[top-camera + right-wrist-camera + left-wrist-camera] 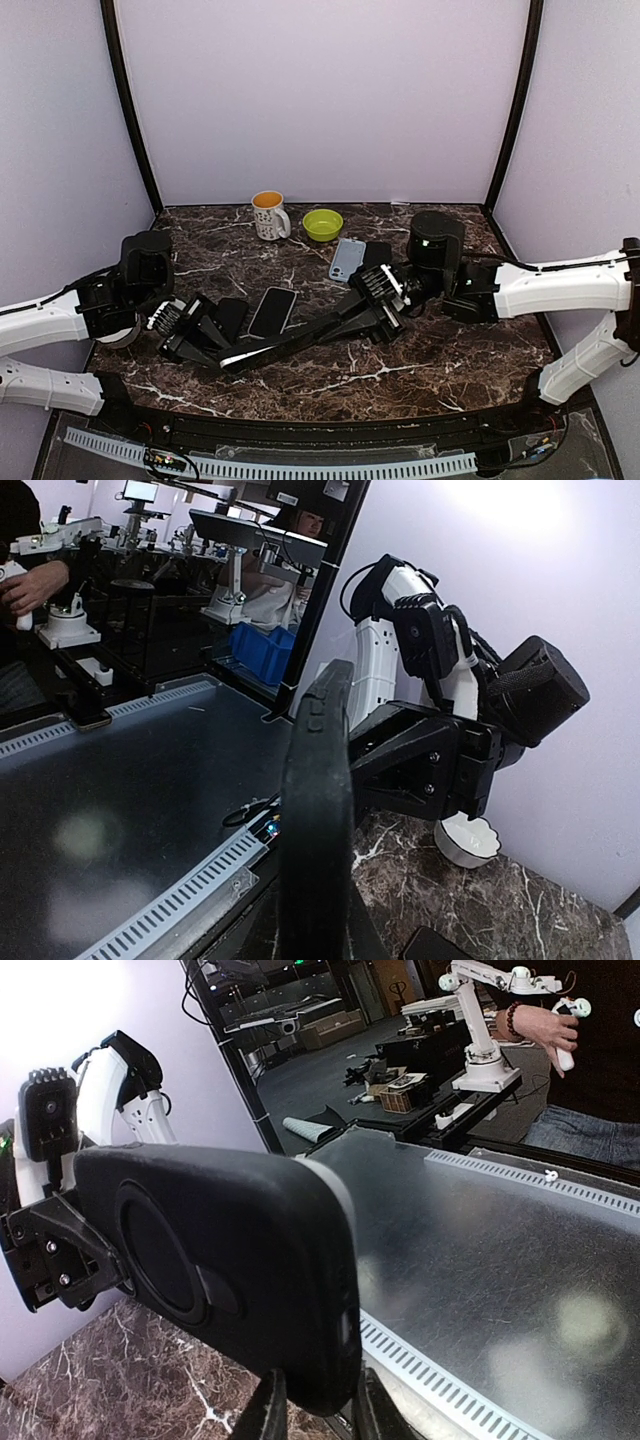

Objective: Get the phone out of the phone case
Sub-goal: Remove the bottom left corner of the phone case.

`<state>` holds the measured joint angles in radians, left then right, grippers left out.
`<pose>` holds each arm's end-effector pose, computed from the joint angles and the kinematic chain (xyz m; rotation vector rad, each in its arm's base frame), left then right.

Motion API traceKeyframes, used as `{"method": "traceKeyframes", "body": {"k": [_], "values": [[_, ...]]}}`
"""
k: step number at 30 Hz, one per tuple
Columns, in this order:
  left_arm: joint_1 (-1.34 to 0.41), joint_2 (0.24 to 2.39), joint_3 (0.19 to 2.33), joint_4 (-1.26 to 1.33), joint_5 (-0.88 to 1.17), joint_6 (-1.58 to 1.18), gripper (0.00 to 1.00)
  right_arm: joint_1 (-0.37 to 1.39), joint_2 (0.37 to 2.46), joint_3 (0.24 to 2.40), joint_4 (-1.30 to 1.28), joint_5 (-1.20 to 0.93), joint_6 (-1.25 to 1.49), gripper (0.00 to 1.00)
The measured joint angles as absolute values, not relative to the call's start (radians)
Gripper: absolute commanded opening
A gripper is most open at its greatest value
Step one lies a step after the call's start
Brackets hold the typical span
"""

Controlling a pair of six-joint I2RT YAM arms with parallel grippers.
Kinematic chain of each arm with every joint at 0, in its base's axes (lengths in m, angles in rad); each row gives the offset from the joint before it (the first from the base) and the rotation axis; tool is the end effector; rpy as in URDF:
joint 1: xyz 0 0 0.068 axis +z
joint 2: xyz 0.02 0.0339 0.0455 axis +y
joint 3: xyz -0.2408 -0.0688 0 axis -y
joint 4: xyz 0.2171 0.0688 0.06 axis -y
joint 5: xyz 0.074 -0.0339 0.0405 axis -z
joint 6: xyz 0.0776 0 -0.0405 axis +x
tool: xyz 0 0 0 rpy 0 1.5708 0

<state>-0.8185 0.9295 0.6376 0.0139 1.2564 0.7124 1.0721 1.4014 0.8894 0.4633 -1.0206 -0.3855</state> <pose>0.0796 -0.1931 0.2746 1.7284 0.5422 -1.2158 0.0914 0.3061 0.2912 -1.6636 0.6114 1.3257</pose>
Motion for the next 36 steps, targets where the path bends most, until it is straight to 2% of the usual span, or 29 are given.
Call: {"method": "traceKeyframes", "body": {"k": [18, 20, 24, 28, 36], "values": [[-0.856, 0.967, 0.655, -0.134, 1.216, 0.775, 0.20, 1.069, 1.444, 0.967, 0.206, -1.144, -0.510, 0.00], [-0.857, 0.967, 0.655, -0.139, 1.212, 0.775, 0.26, 1.069, 1.444, 0.967, 0.200, -1.143, -0.522, 0.00], [-0.857, 0.967, 0.656, -0.142, 1.190, 0.778, 0.49, 1.069, 1.436, 0.964, 0.199, -1.105, -0.543, 0.00], [-0.855, 0.966, 0.660, -0.134, 1.151, 0.776, 0.54, 1.074, 1.404, 0.933, 0.200, -1.050, -0.551, 0.00], [-0.851, 0.959, 0.673, -0.112, 1.078, 0.774, 0.56, 1.066, 1.255, 0.794, 0.170, -0.889, -0.567, 0.00]]}}
